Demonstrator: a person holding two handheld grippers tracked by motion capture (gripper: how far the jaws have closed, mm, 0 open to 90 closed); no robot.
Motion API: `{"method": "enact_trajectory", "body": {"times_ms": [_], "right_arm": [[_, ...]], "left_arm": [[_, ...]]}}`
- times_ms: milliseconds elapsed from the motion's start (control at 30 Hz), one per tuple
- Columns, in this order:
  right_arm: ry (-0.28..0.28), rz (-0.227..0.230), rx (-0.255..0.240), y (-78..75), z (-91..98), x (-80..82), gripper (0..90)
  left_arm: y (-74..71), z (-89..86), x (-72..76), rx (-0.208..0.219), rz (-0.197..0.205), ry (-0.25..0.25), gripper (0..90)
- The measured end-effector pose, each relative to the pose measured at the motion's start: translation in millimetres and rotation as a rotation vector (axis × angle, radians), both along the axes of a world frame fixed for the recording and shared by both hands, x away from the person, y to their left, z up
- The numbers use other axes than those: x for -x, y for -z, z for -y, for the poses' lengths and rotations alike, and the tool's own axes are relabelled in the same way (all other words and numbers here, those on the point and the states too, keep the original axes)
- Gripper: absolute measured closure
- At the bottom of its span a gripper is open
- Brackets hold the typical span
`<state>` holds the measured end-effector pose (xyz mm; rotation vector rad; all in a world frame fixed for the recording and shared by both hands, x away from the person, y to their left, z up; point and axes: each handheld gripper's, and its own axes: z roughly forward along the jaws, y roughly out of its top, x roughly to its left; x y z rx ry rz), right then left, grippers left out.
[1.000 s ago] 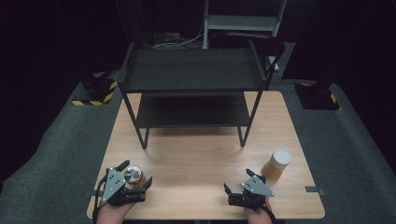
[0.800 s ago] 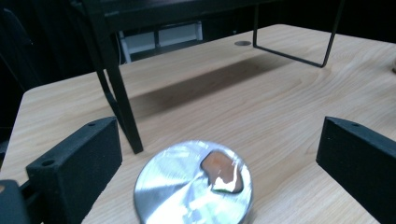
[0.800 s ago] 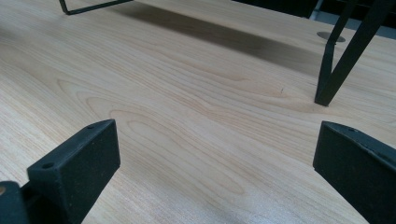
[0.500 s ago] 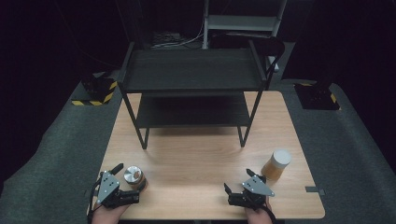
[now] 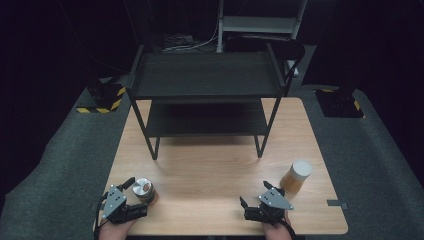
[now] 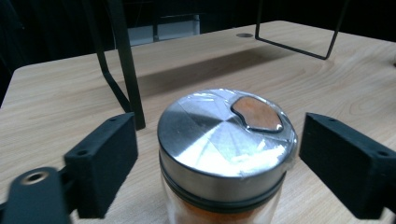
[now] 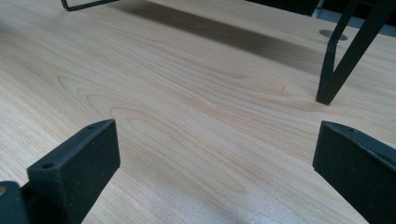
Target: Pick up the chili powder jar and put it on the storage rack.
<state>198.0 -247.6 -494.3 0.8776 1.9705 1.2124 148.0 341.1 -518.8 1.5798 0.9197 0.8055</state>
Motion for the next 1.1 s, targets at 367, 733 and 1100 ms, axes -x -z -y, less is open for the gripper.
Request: {"method": "enact_trajectory", "body": {"times_ms": [367, 733, 1100], "right_arm": [[0.019, -0.021, 0.027, -4.1, -4.2, -0.5, 0.0], [0.024, -0.026, 0.038, -5.2, -6.0, -0.7, 0.0], [0.028, -0.031, 0.045, -6.2, -7.6, -1.2, 0.0]], "left_arm": [[4.3, -3.7, -0.3, 0.019, 0.0, 0.008, 26.2], [5.2, -4.1, 1.4, 0.021, 0.012, 0.01, 33.8], [2.7, -1.1, 3.5, 0.023, 0.014, 0.003, 34.8]]}}
